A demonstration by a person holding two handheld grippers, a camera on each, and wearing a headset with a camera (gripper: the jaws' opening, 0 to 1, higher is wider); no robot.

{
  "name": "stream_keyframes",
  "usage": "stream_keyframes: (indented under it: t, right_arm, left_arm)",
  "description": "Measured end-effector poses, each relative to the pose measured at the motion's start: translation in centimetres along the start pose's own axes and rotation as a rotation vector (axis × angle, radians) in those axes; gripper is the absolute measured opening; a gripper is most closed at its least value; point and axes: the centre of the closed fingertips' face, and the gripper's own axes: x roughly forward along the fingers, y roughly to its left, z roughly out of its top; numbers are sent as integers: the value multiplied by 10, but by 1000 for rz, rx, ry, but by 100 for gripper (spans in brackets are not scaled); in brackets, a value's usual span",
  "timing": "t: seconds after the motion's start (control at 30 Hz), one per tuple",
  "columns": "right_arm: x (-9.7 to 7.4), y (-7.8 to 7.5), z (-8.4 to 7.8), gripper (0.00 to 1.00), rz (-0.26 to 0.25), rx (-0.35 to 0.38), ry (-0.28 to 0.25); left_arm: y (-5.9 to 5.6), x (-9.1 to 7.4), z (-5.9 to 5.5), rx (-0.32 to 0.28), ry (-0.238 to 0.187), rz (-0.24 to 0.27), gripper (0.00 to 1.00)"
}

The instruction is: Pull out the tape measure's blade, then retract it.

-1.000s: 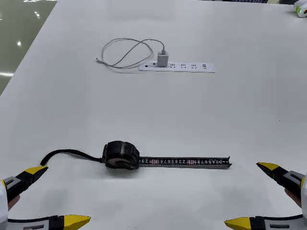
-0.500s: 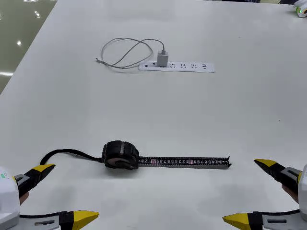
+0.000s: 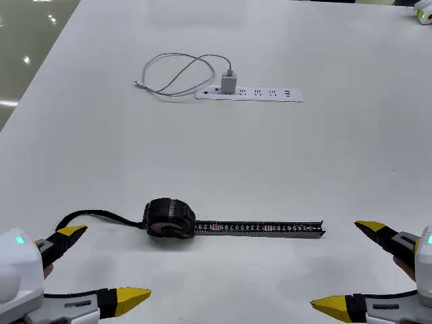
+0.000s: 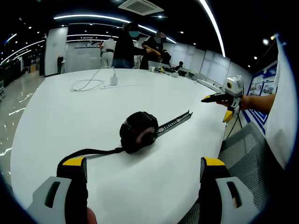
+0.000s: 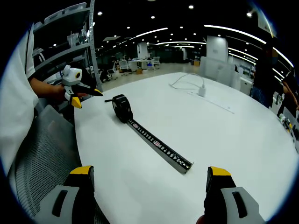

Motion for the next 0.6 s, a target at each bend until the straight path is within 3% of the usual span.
stream_keyframes:
  t: [0.6]
  right_arm:
    - [4, -2, 1, 99, 2, 2, -3]
  left_arm:
    - [-4, 18, 5, -38, -24, 13, 99]
